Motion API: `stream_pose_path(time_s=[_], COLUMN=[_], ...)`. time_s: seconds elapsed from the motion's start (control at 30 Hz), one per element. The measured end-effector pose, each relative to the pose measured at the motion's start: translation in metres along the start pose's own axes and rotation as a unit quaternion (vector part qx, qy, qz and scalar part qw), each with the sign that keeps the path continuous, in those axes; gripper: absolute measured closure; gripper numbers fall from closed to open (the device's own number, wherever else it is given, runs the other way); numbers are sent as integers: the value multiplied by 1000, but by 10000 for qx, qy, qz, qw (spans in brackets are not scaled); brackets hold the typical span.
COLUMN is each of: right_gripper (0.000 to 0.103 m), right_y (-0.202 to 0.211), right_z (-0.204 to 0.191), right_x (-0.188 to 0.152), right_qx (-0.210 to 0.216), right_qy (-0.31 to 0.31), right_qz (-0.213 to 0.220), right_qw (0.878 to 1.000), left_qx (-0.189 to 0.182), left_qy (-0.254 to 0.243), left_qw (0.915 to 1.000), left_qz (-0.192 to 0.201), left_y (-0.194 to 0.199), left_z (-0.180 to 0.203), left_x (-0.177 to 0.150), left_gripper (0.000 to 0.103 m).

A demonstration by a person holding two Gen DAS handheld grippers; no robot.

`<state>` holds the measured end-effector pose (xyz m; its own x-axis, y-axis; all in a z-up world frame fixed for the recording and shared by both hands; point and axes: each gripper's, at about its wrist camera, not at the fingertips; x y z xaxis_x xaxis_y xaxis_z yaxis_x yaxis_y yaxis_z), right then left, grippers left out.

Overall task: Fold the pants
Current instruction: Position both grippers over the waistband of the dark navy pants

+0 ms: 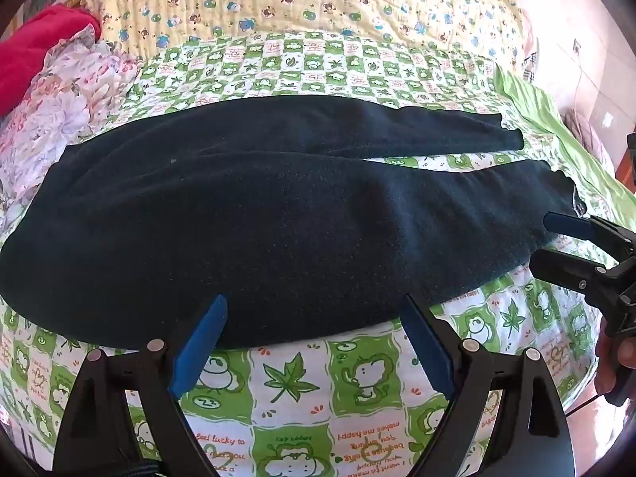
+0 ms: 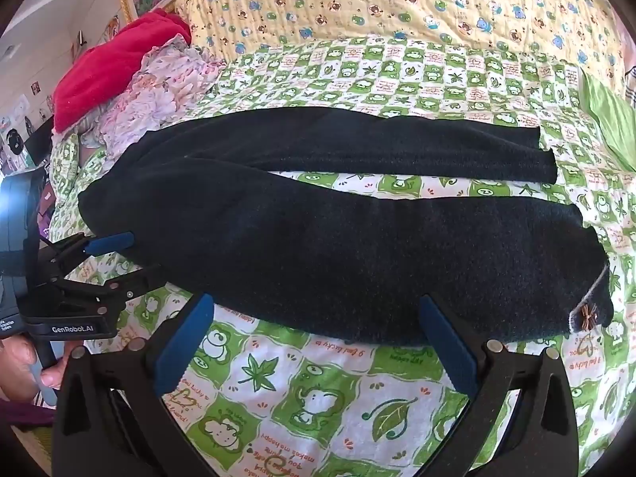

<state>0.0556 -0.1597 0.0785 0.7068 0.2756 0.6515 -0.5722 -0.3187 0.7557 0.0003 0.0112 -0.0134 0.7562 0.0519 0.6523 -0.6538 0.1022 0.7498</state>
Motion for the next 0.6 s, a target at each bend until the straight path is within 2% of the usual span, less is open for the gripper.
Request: stream_pose_path(time_s=[0.6], right_gripper=[1], right_y=[1], right_z=[1], right_x=[0], right_qx=[-3], right_qy=[0], right_qz=[0], right_qw=[10000], left_qx=[-1], left_qy=[-29], left_qw=[10000], left_qz=[-19], left_y=[-2], left_z=[-3], left_x=[1], left_gripper=[14])
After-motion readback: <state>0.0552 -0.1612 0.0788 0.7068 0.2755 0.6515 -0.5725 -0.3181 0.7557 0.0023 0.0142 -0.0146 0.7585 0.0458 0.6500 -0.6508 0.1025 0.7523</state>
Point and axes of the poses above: each gripper's, at about its wrist camera, not at the fingertips, and y roughly against the way its jaws point, z to its right, x to its top, and after that the axes turned 6 degrees about -x, right-handed
